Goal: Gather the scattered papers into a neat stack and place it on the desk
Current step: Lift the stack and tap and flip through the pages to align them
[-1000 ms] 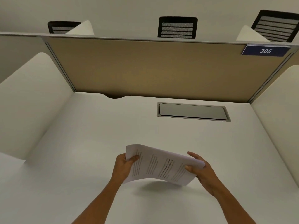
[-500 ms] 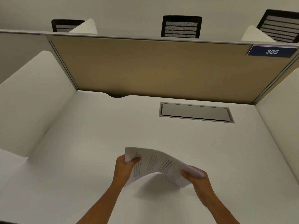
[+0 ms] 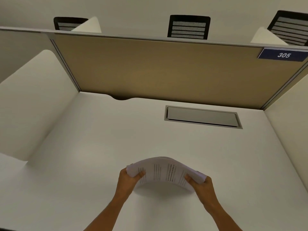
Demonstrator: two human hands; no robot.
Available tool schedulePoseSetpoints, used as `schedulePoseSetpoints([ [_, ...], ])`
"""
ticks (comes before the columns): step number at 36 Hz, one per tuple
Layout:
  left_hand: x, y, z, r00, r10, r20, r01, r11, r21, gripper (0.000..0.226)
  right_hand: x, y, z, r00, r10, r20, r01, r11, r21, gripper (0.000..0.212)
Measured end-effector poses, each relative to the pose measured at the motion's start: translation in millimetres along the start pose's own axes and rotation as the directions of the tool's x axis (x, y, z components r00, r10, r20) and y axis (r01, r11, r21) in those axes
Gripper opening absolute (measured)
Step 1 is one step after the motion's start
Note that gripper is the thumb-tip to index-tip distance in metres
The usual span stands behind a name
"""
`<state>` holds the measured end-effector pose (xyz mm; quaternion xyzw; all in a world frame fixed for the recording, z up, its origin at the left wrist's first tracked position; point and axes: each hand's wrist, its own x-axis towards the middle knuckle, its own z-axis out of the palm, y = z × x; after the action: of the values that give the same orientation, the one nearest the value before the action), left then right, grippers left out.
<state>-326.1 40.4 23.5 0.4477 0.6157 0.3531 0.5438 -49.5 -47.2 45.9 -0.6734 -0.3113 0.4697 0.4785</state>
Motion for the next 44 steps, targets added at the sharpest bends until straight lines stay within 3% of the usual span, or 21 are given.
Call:
schedulePoseSetpoints([
  [6, -2.3, -5.6, 2.7, 1.000, -0.005, -0.012, 0.005, 1.000, -0.012, 0.027, 2.5, 5.4, 1.8, 0.998, 0.042, -0.037, -0.041, 0.999, 0.031, 0.031],
  [12, -0.4, -0.6, 2.6, 0.998, 0.061, 0.006, -0.061, 0.998, -0.002, 0.038, 5.6, 6.4, -0.5, 0.997, 0.045, -0.064, -0.041, 0.997, 0.059, 0.031],
  [17, -3.5, -2.4, 9.4, 0.999, 0.034, 0.030, -0.032, 0.998, -0.048, 0.048, 6.9, 15.0, 1.6, 0.994, 0.099, -0.046, -0.096, 0.993, 0.062, 0.028],
  [22, -0.7, -2.7, 11.4, 0.999, -0.037, 0.012, 0.037, 0.997, -0.066, 0.031, 10.6, 13.8, 3.9, 0.991, 0.123, -0.048, -0.119, 0.990, 0.077, 0.020],
  [25, 2.0, -1.2, 9.5, 0.999, -0.034, -0.018, 0.032, 0.997, -0.069, 0.025, 13.2, 11.3, 2.4, 0.993, 0.101, -0.055, -0.096, 0.992, 0.081, 0.027],
  [31, 3.4, -1.0, 3.5, 1.000, -0.027, 0.005, 0.027, 0.998, -0.053, 0.033, 13.2, 12.9, -6.4, 0.994, 0.106, -0.037, -0.104, 0.993, 0.063, 0.021],
  [36, 6.7, 0.2, -5.8, 1.000, 0.020, 0.013, -0.020, 1.000, -0.011, 0.027, 16.8, 12.7, -14.5, 0.998, 0.064, -0.024, -0.062, 0.997, 0.054, 0.027],
  [44, 8.2, 1.6, -2.4, 0.999, 0.039, 0.029, -0.039, 0.999, -0.009, 0.022, 17.7, 14.9, -15.4, 0.997, 0.060, -0.056, -0.059, 0.998, 0.025, 0.014],
])
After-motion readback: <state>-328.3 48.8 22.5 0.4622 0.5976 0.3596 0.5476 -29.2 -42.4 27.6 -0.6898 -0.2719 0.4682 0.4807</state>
